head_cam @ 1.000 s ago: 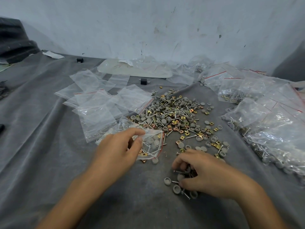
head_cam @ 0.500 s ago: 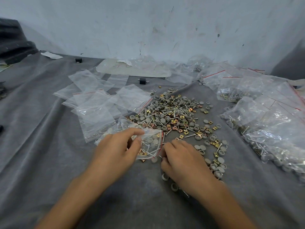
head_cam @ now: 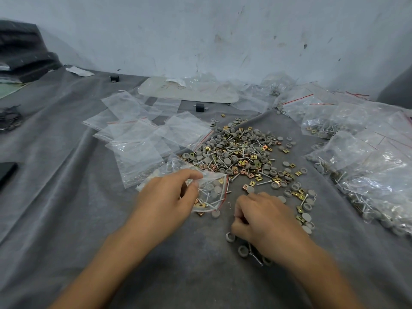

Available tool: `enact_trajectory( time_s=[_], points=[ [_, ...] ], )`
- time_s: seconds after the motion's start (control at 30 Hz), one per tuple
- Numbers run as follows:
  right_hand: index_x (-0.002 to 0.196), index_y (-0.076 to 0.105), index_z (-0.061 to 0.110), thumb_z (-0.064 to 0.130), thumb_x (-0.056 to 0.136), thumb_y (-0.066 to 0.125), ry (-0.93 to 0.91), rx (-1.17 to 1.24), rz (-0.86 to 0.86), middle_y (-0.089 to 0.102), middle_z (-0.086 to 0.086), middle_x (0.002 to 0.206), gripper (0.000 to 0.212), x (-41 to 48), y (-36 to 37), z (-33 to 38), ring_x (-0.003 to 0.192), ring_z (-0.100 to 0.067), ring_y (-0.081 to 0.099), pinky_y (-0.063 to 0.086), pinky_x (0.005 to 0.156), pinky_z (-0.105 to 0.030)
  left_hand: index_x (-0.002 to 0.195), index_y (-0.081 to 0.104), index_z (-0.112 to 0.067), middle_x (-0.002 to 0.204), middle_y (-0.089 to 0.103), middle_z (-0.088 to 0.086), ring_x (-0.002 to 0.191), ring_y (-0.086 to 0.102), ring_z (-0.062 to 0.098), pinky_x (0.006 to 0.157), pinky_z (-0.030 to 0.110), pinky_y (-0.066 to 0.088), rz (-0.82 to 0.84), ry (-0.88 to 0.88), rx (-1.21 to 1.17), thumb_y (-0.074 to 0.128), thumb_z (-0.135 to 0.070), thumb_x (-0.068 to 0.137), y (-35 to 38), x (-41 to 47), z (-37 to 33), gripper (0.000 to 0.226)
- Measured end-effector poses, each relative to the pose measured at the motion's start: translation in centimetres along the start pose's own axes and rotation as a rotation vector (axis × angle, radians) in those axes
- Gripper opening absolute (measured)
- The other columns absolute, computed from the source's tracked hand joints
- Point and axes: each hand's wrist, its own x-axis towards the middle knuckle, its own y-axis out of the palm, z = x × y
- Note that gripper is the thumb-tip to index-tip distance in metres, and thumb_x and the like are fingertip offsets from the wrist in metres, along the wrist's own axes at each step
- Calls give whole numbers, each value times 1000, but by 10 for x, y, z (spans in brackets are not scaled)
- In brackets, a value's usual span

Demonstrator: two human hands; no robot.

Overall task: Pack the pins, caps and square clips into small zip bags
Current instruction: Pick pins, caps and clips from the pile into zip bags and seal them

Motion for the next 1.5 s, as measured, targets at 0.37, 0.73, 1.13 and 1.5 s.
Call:
enact_trajectory(
  time_s=[0.37, 0.73, 1.13, 1.5],
  points=[
    [83, 52, 30, 44, 94, 49, 40, 50, -16, 53, 10, 87, 18, 0, 3, -10, 84, -8, 44, 41, 74, -34, 119, 69, -38, 70, 65, -27, 65, 61, 3, 60, 29, 47, 3, 8, -3, 55, -36, 100, 0, 0, 0, 23],
    [86, 72, 23, 23, 98, 63, 84, 1139, -150, 73, -1, 76, 15, 5, 4, 10, 65, -5, 65, 49, 57, -16, 117, 70, -37, 69, 65, -21, 64, 62, 5, 67, 35, 53, -23, 34, -29, 57, -35, 99, 1, -1, 1, 22],
    [117, 68, 15, 9, 103, 50, 211, 1598, -203, 76, -7, 109, 23, 6, -7, -6, 76, -15, 67, 50, 61, -25, 101, 67, -47, 62, 67, -13, 56, 62, 4, 56, 24, 46, -32, 26, -153, 58, -29, 100, -3, 5, 10, 21],
    [100, 74, 32, 18, 100, 59, 260, 1160, -366, 75, 10, 98, 20, 12, -4, -29, 82, -10, 68, 53, 72, -29, 95, 77, -25, 56, 61, -18, 47, 44, -1, 44, 11, 37, -572, -193, -607, 58, -20, 99, -54, 29, 35, 20]
  ],
)
